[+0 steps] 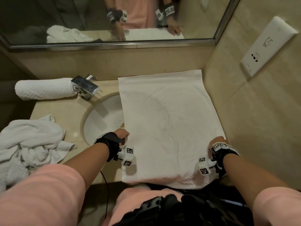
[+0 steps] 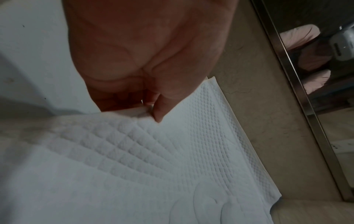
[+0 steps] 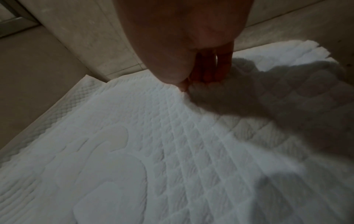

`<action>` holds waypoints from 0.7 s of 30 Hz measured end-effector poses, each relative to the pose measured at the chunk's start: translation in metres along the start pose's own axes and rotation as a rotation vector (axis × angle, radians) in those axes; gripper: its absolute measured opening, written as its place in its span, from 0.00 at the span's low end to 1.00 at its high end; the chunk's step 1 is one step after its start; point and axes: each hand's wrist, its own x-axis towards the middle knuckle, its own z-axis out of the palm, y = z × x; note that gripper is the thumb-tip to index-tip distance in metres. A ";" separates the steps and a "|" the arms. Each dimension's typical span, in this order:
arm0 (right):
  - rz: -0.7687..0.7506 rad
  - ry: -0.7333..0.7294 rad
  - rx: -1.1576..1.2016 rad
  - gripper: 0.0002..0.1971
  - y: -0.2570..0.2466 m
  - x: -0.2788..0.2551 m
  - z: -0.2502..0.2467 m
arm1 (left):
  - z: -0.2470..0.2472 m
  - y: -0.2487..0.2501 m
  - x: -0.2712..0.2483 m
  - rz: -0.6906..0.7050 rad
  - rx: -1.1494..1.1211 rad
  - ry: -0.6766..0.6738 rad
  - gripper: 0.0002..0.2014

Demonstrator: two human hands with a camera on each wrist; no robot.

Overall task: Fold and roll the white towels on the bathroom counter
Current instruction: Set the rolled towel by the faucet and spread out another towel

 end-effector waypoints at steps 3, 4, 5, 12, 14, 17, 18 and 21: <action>-0.051 -0.047 -0.026 0.27 0.007 0.000 0.002 | -0.005 -0.003 -0.003 -0.021 -0.019 -0.011 0.13; -0.085 -0.066 -0.048 0.25 0.008 -0.004 0.000 | -0.007 -0.005 -0.002 -0.024 -0.022 -0.016 0.12; -0.111 -0.077 -0.075 0.21 0.009 -0.007 -0.001 | -0.009 -0.007 0.001 -0.031 -0.030 -0.029 0.11; -0.157 -0.064 -0.092 0.06 0.010 -0.021 -0.007 | -0.017 -0.015 -0.012 -0.032 0.016 -0.011 0.16; -0.142 -0.073 -0.069 0.11 0.013 -0.018 -0.006 | -0.017 -0.016 -0.017 -0.038 0.049 -0.007 0.16; -0.129 -0.079 -0.047 0.18 0.015 -0.018 -0.007 | -0.016 -0.017 -0.021 -0.038 0.058 -0.015 0.16; -0.129 -0.080 -0.046 0.17 0.015 -0.018 -0.008 | -0.016 -0.017 -0.020 -0.029 0.061 -0.012 0.17; -0.111 -0.084 -0.043 0.09 0.015 -0.015 -0.010 | -0.015 -0.017 -0.023 -0.020 0.049 -0.008 0.20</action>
